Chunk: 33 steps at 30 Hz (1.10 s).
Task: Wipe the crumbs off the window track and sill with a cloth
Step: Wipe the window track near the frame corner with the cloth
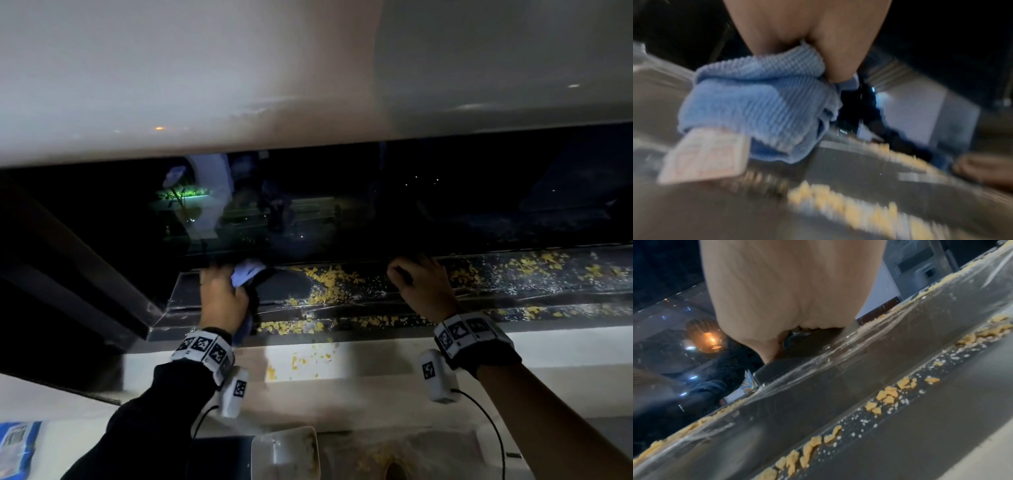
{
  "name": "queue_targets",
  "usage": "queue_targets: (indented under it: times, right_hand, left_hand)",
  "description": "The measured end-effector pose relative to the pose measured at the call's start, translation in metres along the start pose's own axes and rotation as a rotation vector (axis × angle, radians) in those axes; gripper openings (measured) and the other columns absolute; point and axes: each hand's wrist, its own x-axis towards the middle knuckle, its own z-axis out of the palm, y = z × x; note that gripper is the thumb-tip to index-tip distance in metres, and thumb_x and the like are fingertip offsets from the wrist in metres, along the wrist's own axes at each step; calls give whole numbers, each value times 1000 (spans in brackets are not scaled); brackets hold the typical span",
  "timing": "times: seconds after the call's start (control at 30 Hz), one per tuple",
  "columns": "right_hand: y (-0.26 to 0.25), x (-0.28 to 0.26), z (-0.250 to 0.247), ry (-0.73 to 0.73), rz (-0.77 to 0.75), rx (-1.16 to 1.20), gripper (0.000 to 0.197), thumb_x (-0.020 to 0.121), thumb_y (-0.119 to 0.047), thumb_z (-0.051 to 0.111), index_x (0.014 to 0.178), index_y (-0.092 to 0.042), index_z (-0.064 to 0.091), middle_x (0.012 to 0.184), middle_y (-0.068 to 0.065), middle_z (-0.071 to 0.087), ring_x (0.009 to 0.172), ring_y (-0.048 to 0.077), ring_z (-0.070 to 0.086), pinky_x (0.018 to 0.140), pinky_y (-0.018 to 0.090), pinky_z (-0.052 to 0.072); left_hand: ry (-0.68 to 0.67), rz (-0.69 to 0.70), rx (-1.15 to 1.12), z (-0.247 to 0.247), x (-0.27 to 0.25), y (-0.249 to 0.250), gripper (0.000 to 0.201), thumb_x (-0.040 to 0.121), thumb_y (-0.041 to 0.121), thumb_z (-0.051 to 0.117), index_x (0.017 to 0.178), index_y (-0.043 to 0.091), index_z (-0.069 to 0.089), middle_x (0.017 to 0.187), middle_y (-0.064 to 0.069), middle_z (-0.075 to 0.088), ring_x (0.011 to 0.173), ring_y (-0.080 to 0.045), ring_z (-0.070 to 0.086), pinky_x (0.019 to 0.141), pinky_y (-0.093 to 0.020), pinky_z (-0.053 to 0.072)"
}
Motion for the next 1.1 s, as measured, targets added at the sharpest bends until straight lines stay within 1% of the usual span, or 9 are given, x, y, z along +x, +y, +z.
queue_targets:
  times: [0.23, 0.47, 0.63, 0.73, 0.77, 0.87, 0.97, 1.03, 1.1]
  right_hand:
    - [0, -1, 2, 15, 13, -32, 10, 88, -31, 55, 87, -29, 64, 100, 5, 62, 92, 33, 54, 71, 34, 34]
    - [-5, -1, -3, 6, -5, -17, 32, 84, -44, 38, 86, -27, 64, 96, 8, 62, 89, 36, 54, 70, 34, 31]
    - [-5, -1, -5, 2, -11, -3, 33, 84, -46, 36, 86, -27, 64, 97, 7, 62, 90, 35, 54, 71, 35, 35]
    - [-2, -1, -3, 12, -18, -8, 32, 84, -45, 38, 86, -27, 64, 96, 7, 62, 89, 36, 55, 70, 34, 35]
    - [-1, -1, -2, 13, -19, -8, 31, 84, -45, 38, 85, -28, 64, 96, 7, 62, 88, 35, 55, 70, 34, 36]
    - [0, -2, -2, 4, -17, -5, 33, 84, -47, 37, 88, -28, 64, 98, 7, 62, 91, 35, 55, 75, 38, 40]
    - [-1, -1, -3, -17, -8, -8, 37, 84, -47, 35, 89, -27, 65, 100, 8, 62, 94, 34, 54, 76, 37, 37]
    - [-1, -1, -2, -5, -15, -5, 35, 84, -45, 35, 86, -26, 64, 96, 8, 62, 90, 35, 54, 73, 35, 36]
    - [1, -1, 0, 3, -24, -2, 32, 85, -43, 36, 84, -26, 63, 93, 8, 62, 87, 35, 55, 71, 35, 36]
  left_hand:
    - [-91, 130, 110, 37, -11, 3, 55, 63, -3, 58, 118, 5, 62, 117, -17, 62, 108, -38, 53, 91, -37, 31]
    - [-192, 295, 9, 58, -31, 69, 50, 60, -3, 53, 106, 9, 68, 108, -10, 69, 102, -27, 62, 90, -33, 36]
    - [-323, 448, -127, 54, -26, 74, 47, 65, 0, 49, 104, 14, 71, 108, -3, 71, 101, -18, 64, 93, -30, 46]
    - [-345, 337, -302, 24, -24, 70, 29, 73, 14, 58, 98, 15, 73, 97, 7, 71, 91, -3, 62, 81, -6, 41]
    - [-284, 290, -333, 14, -24, 65, 26, 73, 18, 59, 94, 15, 74, 91, 7, 71, 86, -4, 63, 76, -9, 43]
    - [70, 209, -128, 2, -19, 29, 30, 62, 9, 47, 81, 3, 70, 79, -17, 68, 75, -35, 61, 69, -33, 45]
    - [46, -7, 142, 4, -13, -10, 47, 63, 14, 45, 102, -1, 66, 106, -29, 58, 97, -46, 50, 86, -46, 40]
    - [-88, -102, 287, 9, -14, -24, 57, 73, 24, 48, 128, 9, 54, 134, -21, 48, 119, -41, 40, 99, -51, 34]
    - [-139, -130, 301, 14, -14, -27, 61, 77, 35, 45, 135, 15, 48, 144, -12, 41, 127, -36, 35, 103, -49, 29]
